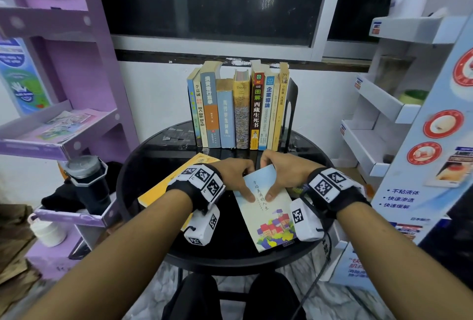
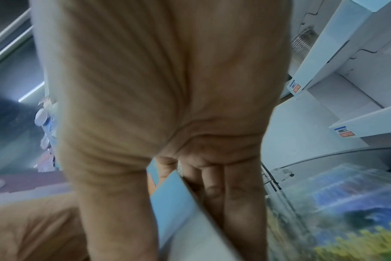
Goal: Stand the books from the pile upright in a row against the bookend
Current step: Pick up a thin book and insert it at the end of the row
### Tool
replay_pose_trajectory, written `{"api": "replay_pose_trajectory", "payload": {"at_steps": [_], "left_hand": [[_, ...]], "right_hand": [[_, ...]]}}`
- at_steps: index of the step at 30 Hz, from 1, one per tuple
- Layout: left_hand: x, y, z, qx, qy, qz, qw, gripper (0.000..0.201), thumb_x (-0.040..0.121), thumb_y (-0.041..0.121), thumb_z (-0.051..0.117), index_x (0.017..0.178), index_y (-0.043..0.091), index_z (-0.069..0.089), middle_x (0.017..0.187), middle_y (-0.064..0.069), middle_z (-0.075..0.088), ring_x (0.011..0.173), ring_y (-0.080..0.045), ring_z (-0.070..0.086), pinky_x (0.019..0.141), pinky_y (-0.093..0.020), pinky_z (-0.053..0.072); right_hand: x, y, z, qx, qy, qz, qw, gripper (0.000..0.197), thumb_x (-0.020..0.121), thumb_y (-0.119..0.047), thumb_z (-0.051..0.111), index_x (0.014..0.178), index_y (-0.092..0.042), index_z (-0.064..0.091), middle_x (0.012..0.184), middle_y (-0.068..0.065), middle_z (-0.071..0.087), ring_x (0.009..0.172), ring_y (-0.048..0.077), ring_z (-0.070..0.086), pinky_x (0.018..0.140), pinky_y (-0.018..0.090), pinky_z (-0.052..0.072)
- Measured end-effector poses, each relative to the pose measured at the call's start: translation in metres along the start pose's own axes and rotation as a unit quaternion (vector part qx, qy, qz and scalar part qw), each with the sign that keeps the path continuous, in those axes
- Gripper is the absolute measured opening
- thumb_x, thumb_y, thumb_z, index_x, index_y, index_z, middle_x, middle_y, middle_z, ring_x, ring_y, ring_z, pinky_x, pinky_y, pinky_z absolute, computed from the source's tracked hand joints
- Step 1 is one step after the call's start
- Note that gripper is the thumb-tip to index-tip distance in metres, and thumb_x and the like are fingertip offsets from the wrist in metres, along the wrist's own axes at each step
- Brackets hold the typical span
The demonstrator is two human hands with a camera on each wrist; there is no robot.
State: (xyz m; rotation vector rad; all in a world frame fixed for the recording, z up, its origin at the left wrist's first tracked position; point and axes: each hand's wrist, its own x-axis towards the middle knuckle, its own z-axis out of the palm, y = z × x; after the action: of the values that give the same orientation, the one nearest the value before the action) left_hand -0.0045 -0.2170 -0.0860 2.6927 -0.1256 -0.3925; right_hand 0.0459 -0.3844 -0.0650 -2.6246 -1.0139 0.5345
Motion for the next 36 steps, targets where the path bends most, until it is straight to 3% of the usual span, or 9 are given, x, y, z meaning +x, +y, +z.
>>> {"api": "replay_pose_trajectory", "payload": {"at_steps": [3, 5, 8, 11, 14, 17, 25, 30, 36], "left_hand": [[-0.002, 0.000, -0.009, -0.051, 0.017, 0.010, 0.998, 0.050, 0.072, 0.028, 0.083, 0.104, 0.019, 0.046, 0.102, 0.001, 0.058, 0.091, -0.018, 0.057, 0.066, -0.028, 0.046], [-0.005, 0.001, -0.016, -0.143, 0.011, 0.015, 0.990, 0.046, 0.075, 0.016, 0.081, 0.102, 0.017, 0.045, 0.107, -0.007, 0.059, 0.095, -0.026, 0.064, 0.070, -0.040, 0.057], [-0.009, 0.002, -0.027, -0.202, 0.045, 0.042, 0.977, 0.040, 0.076, 0.006, 0.078, 0.092, 0.020, 0.045, 0.107, -0.015, 0.063, 0.095, -0.032, 0.067, 0.070, -0.047, 0.059], [-0.009, 0.003, -0.036, -0.202, 0.110, 0.068, 0.971, 0.041, 0.073, 0.006, 0.080, 0.092, 0.023, 0.049, 0.106, -0.016, 0.067, 0.095, -0.031, 0.066, 0.075, -0.047, 0.058], [-0.005, 0.003, -0.044, -0.220, 0.139, 0.082, 0.962, 0.040, 0.071, 0.004, 0.081, 0.089, 0.023, 0.051, 0.105, -0.015, 0.068, 0.095, -0.029, 0.067, 0.075, -0.043, 0.058], [0.002, 0.004, -0.050, -0.223, 0.171, 0.095, 0.955, 0.040, 0.068, 0.005, 0.084, 0.088, 0.024, 0.054, 0.103, -0.014, 0.069, 0.095, -0.027, 0.067, 0.078, -0.042, 0.059], [0.027, 0.025, -0.066, -0.179, 0.289, 0.118, 0.933, 0.036, 0.073, 0.016, 0.081, 0.100, 0.021, 0.058, 0.099, 0.007, 0.063, 0.089, -0.011, 0.061, 0.072, -0.023, 0.055], [0.043, 0.035, -0.088, -0.130, 0.376, 0.135, 0.907, 0.032, 0.086, 0.019, 0.069, 0.117, 0.022, 0.059, 0.119, 0.006, 0.062, 0.111, -0.008, 0.055, 0.095, -0.024, 0.042], [0.062, 0.046, -0.110, -0.112, 0.439, 0.108, 0.885, 0.039, 0.088, 0.023, 0.065, 0.126, 0.023, 0.055, 0.125, 0.001, 0.056, 0.116, -0.016, 0.050, 0.099, -0.034, 0.044]], "right_hand": [[-0.005, -0.001, -0.011, 0.046, 0.021, -0.015, 0.999, 0.060, 0.063, -0.018, 0.091, 0.094, -0.027, 0.041, 0.104, 0.002, 0.060, 0.092, 0.022, 0.061, 0.066, 0.035, 0.052], [-0.008, -0.001, -0.018, 0.082, 0.037, -0.023, 0.996, 0.058, 0.065, -0.015, 0.089, 0.092, -0.029, 0.040, 0.107, 0.010, 0.062, 0.095, 0.029, 0.065, 0.073, 0.046, 0.057], [-0.010, 0.000, -0.028, 0.132, 0.058, -0.030, 0.989, 0.054, 0.068, -0.014, 0.087, 0.094, -0.032, 0.042, 0.109, 0.012, 0.065, 0.097, 0.031, 0.068, 0.077, 0.052, 0.058], [-0.010, -0.002, -0.036, 0.157, 0.069, -0.039, 0.984, 0.040, 0.077, -0.014, 0.081, 0.096, -0.029, 0.049, 0.109, 0.010, 0.063, 0.100, 0.029, 0.067, 0.075, 0.050, 0.059], [-0.013, -0.004, -0.042, 0.217, 0.062, -0.028, 0.974, 0.019, 0.090, -0.010, 0.066, 0.100, -0.019, 0.054, 0.107, 0.014, 0.066, 0.093, 0.028, 0.071, 0.057, 0.035, 0.060], [-0.018, -0.002, -0.049, 0.238, 0.068, -0.031, 0.969, 0.020, 0.094, -0.010, 0.060, 0.114, -0.012, 0.055, 0.109, 0.014, 0.066, 0.093, 0.025, 0.071, 0.050, 0.025, 0.056], [-0.022, 0.013, -0.069, 0.235, 0.169, -0.031, 0.957, 0.025, 0.095, -0.013, 0.059, 0.118, -0.020, 0.055, 0.112, 0.011, 0.065, 0.097, 0.026, 0.070, 0.067, 0.048, 0.061], [-0.024, 0.033, -0.077, 0.205, 0.237, 0.003, 0.949, 0.025, 0.096, -0.012, 0.057, 0.120, -0.018, 0.055, 0.110, 0.010, 0.068, 0.092, 0.023, 0.070, 0.059, 0.037, 0.062], [-0.012, 0.055, -0.081, 0.154, 0.295, 0.040, 0.942, 0.022, 0.096, -0.015, 0.056, 0.118, -0.019, 0.053, 0.112, 0.011, 0.068, 0.095, 0.026, 0.069, 0.060, 0.040, 0.062]]}}
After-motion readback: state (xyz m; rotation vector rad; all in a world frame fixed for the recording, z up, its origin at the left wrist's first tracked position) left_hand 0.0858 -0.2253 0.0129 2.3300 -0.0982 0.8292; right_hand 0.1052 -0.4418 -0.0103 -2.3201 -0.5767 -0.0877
